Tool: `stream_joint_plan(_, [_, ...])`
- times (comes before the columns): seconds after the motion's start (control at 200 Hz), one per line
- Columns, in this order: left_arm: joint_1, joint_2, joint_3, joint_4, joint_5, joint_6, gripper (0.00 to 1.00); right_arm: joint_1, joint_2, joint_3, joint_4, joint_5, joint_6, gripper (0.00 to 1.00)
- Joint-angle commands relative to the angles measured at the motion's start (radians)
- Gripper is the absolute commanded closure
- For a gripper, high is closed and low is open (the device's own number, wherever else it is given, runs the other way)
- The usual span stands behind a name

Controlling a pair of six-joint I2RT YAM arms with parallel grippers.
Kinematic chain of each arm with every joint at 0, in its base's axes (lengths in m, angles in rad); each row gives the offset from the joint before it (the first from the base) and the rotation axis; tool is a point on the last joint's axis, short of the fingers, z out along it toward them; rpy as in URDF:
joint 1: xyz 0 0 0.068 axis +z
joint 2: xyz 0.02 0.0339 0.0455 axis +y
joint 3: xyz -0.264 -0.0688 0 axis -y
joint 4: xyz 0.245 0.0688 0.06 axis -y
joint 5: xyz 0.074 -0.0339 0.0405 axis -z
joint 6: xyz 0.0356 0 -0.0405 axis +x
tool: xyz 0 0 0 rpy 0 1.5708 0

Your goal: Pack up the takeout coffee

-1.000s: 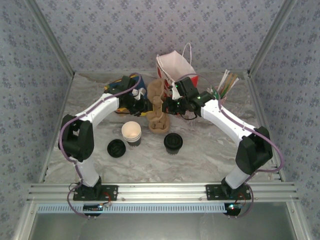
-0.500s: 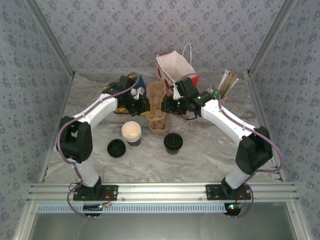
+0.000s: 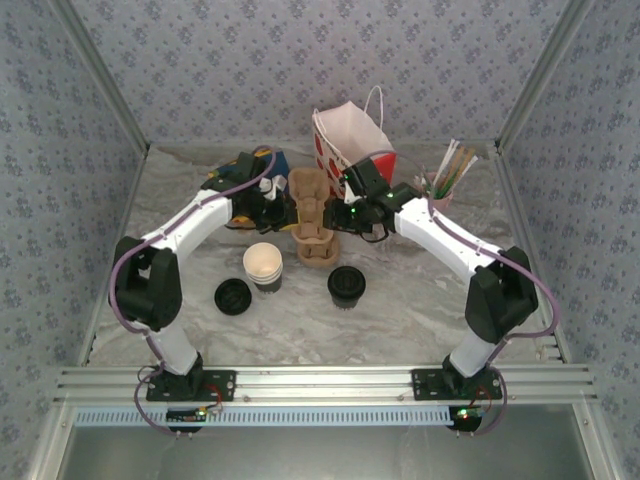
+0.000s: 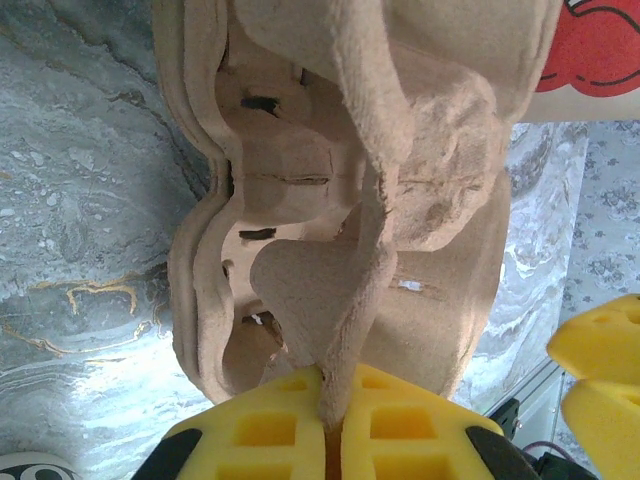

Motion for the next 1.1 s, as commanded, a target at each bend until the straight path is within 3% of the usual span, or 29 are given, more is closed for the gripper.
stream_joint_plan(0.0, [-0.003,-0.049,-0.005,-0.002,0.003,-0.007,0.92,-0.003,0.029,0.007,0.018,-0.023,0.031,0.67])
stream_joint_plan(0.53, [-0.016,-0.070,-0.012,-0.002,0.021,-0.016,0.91,-0.042,0.095,0.000,0.071,-0.065,0.029,0.64])
stream_joint_plan(1.094, [-0.026,-0.080,-0.022,0.009,0.031,-0.030,0.91,-0.014,0.115,-0.014,0.096,-0.093,0.023,0.73])
